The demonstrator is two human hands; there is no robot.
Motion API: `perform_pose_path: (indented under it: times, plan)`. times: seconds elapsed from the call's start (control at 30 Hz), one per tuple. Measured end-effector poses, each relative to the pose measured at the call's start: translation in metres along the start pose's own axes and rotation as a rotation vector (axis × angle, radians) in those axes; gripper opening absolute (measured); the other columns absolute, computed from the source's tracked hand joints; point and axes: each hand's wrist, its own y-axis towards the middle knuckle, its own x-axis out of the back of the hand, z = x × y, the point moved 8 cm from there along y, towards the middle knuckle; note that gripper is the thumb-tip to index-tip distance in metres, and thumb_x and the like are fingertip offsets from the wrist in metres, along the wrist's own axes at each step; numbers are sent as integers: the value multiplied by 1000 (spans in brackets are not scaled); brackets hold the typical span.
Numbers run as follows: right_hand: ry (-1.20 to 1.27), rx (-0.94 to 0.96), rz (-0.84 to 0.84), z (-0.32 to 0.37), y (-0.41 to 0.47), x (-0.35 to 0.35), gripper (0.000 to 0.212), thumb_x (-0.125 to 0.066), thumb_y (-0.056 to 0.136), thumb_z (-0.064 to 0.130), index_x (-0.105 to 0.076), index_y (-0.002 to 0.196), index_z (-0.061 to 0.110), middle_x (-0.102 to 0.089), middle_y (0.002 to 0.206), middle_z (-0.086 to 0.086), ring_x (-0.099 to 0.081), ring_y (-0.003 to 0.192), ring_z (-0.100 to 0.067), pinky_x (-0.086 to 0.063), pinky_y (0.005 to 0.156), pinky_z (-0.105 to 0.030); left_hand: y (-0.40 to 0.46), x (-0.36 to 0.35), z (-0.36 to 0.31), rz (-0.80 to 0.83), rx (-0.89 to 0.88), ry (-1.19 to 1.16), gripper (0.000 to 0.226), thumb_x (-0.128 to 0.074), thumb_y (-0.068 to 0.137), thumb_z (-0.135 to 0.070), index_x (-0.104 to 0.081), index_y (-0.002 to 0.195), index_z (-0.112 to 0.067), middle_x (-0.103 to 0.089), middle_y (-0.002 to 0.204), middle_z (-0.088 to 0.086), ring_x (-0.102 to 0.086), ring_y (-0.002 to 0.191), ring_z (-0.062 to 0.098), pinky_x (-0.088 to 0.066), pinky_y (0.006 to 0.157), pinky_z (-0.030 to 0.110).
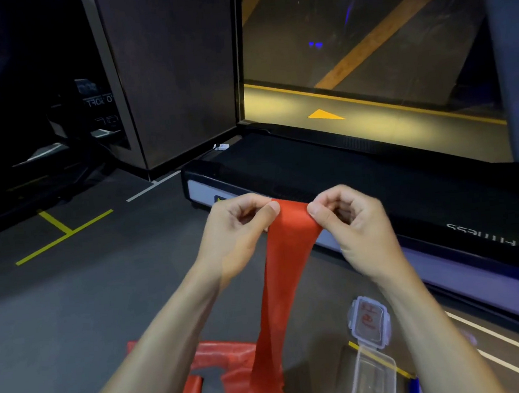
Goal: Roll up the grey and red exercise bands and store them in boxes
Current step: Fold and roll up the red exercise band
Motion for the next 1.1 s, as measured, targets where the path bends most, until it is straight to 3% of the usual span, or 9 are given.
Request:
perform_pose_path:
  times: [0.2, 0.4, 0.47, 0.57, 0.67, 0.77, 0.87, 1.0, 1.1]
  plan:
    - [25, 4, -30, 3, -1, 2, 11, -71, 95, 16, -68, 85, 13, -68, 79, -12, -64, 77, -33, -53, 72, -41, 0, 0, 6, -63, 42, -71, 10, -69, 95, -12, -78, 96, -6, -79, 92, 6, -74, 90, 19, -58, 84, 30]
    - [122, -6, 8, 1, -1, 6, 11, -74, 92, 13, -70, 82, 12, -67, 72, -12, -59, 69, -19, -49, 67, -30, 1, -5, 3, 8, 72, -127, 11, -68, 95, -11, -77, 92, -7, -76, 83, 0, -68, 78, 8, -51, 74, 21]
    - [214, -34, 53, 0, -2, 7, 12, -74, 89, 21, -69, 83, 11, -65, 69, -5, -58, 67, -13, -49, 66, -23, 0, -7, 1, 30, 70, -141, 11, -67, 95, -11, -77, 91, -8, -76, 84, 0, -68, 80, 10, -53, 75, 23]
    - [456, -145, 170, -5, -6, 0, 33, -69, 89, 40, -70, 92, 7, -63, 74, 0, -58, 67, -7, -48, 68, -17, -2, -11, -3, 72, 84, -166, 13, -66, 95, -8, -76, 87, -6, -75, 82, 1, -67, 81, 12, -54, 78, 27]
    - [646, -264, 191, -15, -5, -3, 44, -53, 94, 50, -76, 92, 12, -60, 70, -5, -56, 70, -14, -47, 71, -28, -4, -17, -4, 141, 104, -174, 13, -66, 94, -6, -76, 85, -6, -73, 81, 4, -65, 79, 14, -54, 79, 29]
    - [562, -254, 231, -15, -6, -11, 27, -53, 95, 27, -76, 99, 15, -57, 70, -7, -51, 70, -17, -37, 70, -34, -8, -26, -4, 252, 130, -186, 16, -65, 94, -5, -75, 82, -8, -73, 83, 5, -66, 82, 16, -52, 81, 29]
    - [499, -193, 353, -5, -10, -26, 27, -61, 91, 20, -74, 115, 14, -52, 82, -24, -46, 78, -31, -38, 69, -36, -12, -31, -3, 344, 135, -167, 13, -68, 94, -11, -74, 85, -5, -70, 86, 12, -61, 87, 24, -49, 86, 36]
    - [522, -155, 456, -1, -13, -31, 40, -74, 88, 34, -71, 120, 10, -46, 99, -55, -42, 96, -43, -30, 77, -51, -13, -32, -3, 399, 131, -163, 15, -67, 93, -18, -74, 86, -7, -64, 106, 38, -59, 98, 34, -48, 91, 52]
    - [506, -148, 459, -3, -15, -30, 30, -73, 86, 28, -74, 112, 13, -63, 97, -40, -56, 85, -37, -46, 70, -37, -14, -33, -3, 433, 120, -146, 20, -67, 96, -15, -68, 82, 0, -65, 83, 18, -58, 81, 24, -50, 78, 31]
